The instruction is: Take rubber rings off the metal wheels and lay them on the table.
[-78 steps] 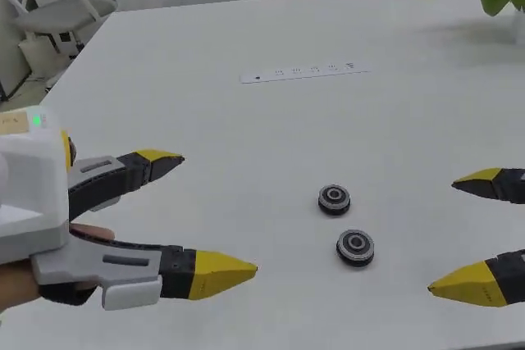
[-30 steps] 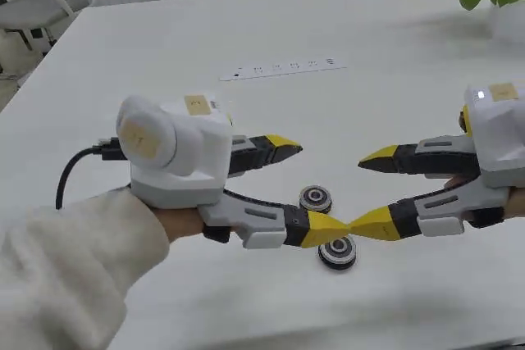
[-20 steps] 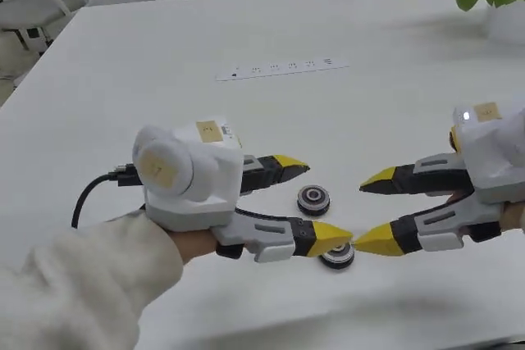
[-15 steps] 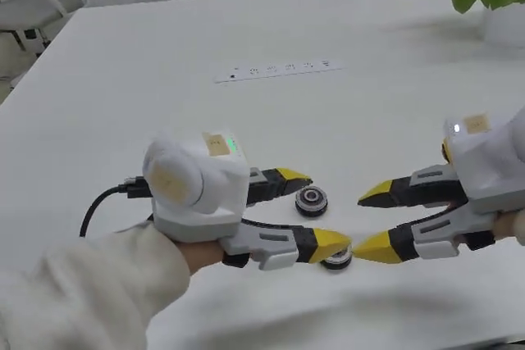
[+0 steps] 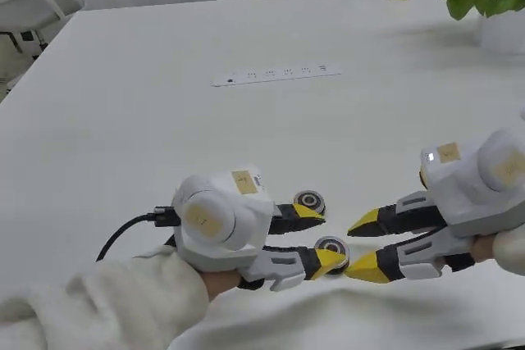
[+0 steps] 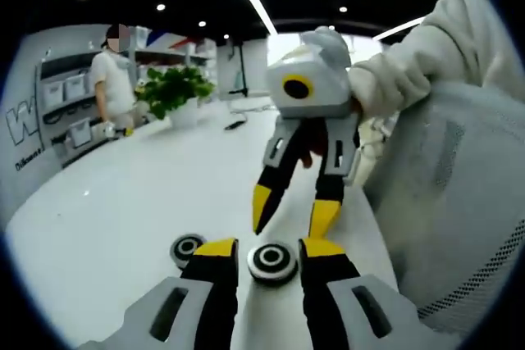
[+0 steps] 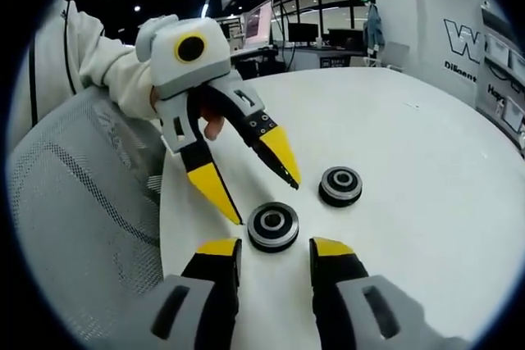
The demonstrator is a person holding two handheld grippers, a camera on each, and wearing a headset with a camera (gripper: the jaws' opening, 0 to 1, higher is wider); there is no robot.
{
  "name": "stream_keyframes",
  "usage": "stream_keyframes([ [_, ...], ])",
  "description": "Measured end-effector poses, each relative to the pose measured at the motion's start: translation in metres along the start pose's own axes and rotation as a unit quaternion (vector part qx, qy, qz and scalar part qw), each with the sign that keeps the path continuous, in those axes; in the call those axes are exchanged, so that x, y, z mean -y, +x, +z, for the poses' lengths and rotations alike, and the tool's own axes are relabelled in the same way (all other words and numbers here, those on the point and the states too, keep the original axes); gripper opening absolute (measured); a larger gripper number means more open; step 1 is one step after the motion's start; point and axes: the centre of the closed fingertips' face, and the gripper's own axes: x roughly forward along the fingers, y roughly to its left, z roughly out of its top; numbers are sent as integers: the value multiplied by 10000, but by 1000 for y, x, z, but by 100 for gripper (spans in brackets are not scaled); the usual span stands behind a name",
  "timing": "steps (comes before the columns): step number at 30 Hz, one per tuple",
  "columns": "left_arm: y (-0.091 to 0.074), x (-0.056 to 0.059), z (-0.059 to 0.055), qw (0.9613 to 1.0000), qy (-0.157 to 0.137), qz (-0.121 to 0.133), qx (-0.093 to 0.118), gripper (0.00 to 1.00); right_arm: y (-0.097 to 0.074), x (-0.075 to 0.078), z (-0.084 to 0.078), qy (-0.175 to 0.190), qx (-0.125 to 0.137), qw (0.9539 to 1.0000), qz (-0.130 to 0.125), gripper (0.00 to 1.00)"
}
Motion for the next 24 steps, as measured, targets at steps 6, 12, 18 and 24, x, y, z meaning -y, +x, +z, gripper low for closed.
stream_keyframes([
  [6,4,4,-9,9999,-141,9,-63,27,2,-1,-3,-18,-73,10000,5,24],
  [12,5,1,-7,9998,-209,56,-19,24,4,0,-4,-68,-111,9999,32,21],
  [18,5,0,-16,9997,-140,82,-158,21,6,0,-3,-56,-98,9999,22,19],
  [24,7,4,-16,9998,-105,16,-164,19,7,1,-4,-110,-141,9998,-30,19],
])
